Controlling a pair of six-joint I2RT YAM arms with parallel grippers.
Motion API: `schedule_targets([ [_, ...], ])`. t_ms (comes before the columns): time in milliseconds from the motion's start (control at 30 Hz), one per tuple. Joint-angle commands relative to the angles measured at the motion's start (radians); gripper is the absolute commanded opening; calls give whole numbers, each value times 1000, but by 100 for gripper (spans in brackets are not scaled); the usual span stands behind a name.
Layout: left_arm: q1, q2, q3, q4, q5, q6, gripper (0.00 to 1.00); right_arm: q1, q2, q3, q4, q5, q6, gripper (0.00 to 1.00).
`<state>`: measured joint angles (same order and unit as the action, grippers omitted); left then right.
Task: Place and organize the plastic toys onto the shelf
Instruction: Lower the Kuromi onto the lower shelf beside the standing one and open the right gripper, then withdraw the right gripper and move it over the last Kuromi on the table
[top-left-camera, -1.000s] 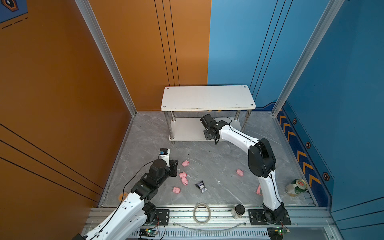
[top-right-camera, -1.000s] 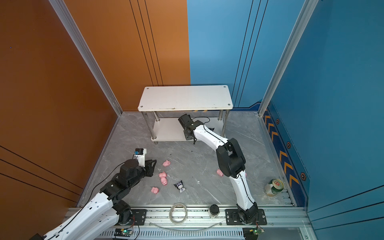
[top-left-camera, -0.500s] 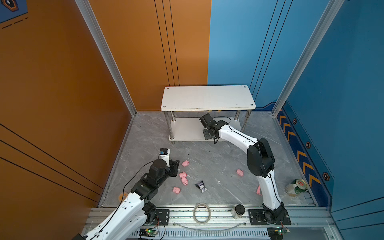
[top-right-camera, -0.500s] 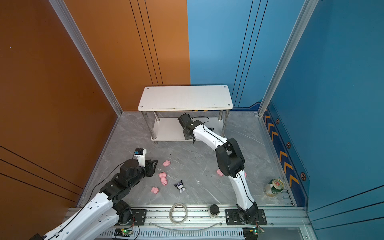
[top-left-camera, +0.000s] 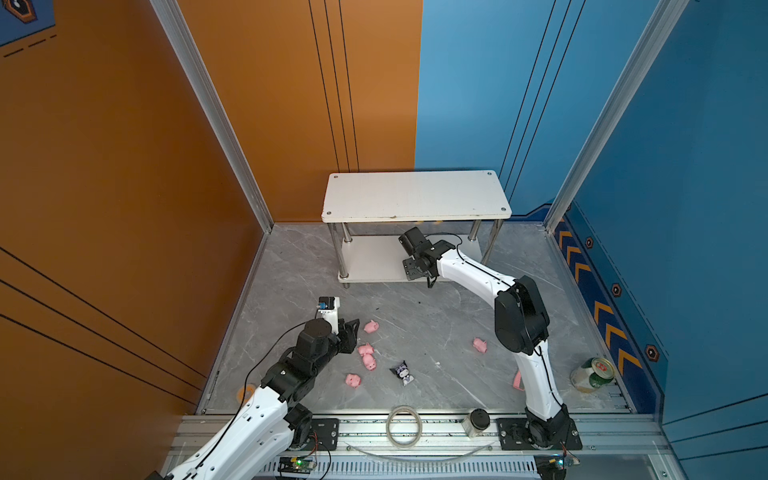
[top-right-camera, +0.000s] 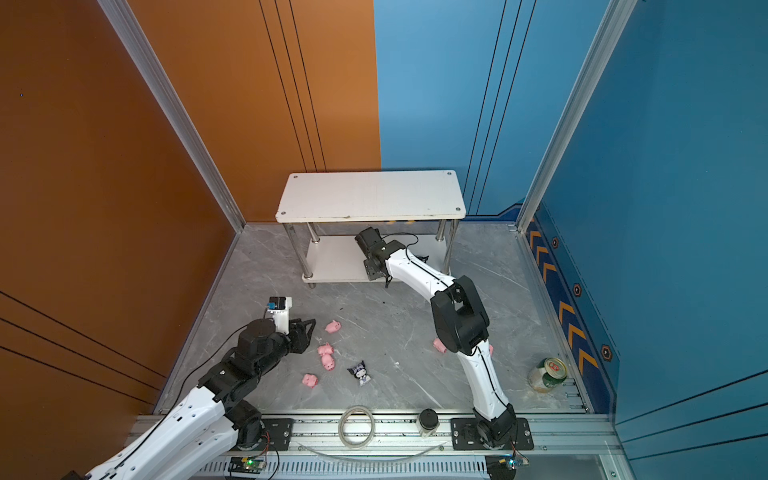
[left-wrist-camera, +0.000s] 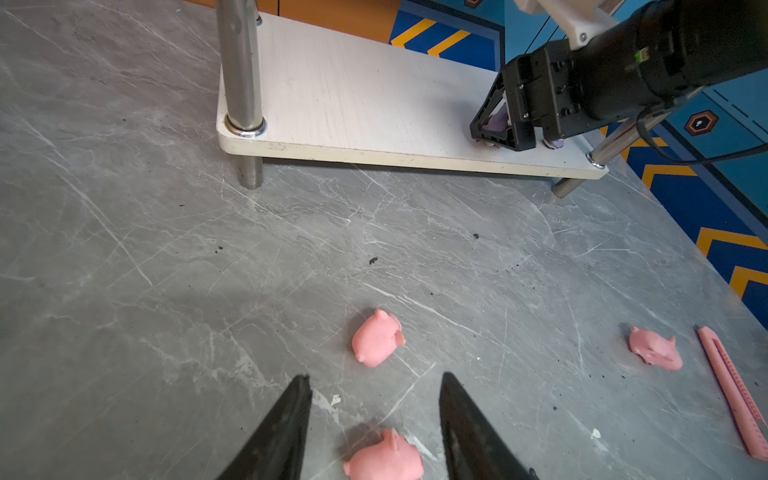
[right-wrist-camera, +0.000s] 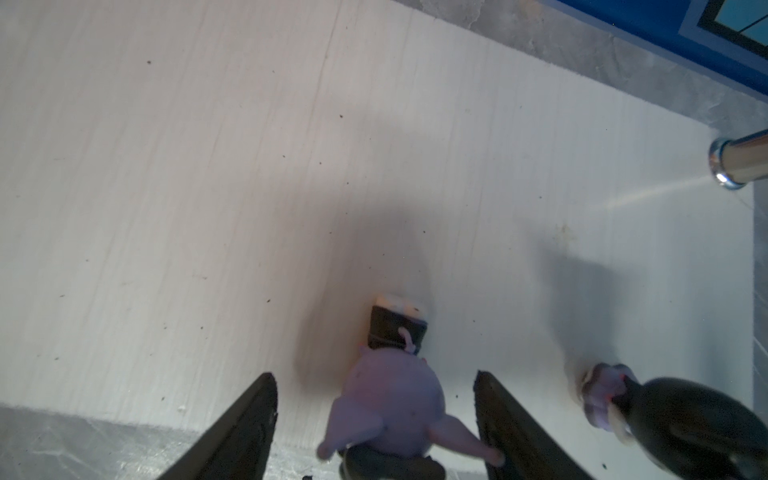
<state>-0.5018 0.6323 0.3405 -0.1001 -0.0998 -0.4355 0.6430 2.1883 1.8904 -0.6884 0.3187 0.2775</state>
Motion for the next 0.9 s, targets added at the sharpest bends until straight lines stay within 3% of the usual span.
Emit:
schedule_targets([
  [0,13,-23,-1,-24,18,-8,52,10,-32,-7,-18,31,12,80],
  [333,13,-28,5,-31,28,-14,53,31,-155,-86,-18,80,28,89],
  [500,12,-27,-2,-27,29,-17,54,50,-253,-231,6,89,50,89],
  [667,11,-28,-9,-20,31,-27,55,139,-365,-387,21,89,73,88],
  [800,12,-28,-20,-15,39,-44,54,225,-489,-526,21,89,99,83],
  [833,11,-28,-25,-11,41,-49,54,246,-522,-564,24,74,102,76],
  [867,11,-29,-30,-8,41,-54,53,265,-550,-598,29,29,99,63],
])
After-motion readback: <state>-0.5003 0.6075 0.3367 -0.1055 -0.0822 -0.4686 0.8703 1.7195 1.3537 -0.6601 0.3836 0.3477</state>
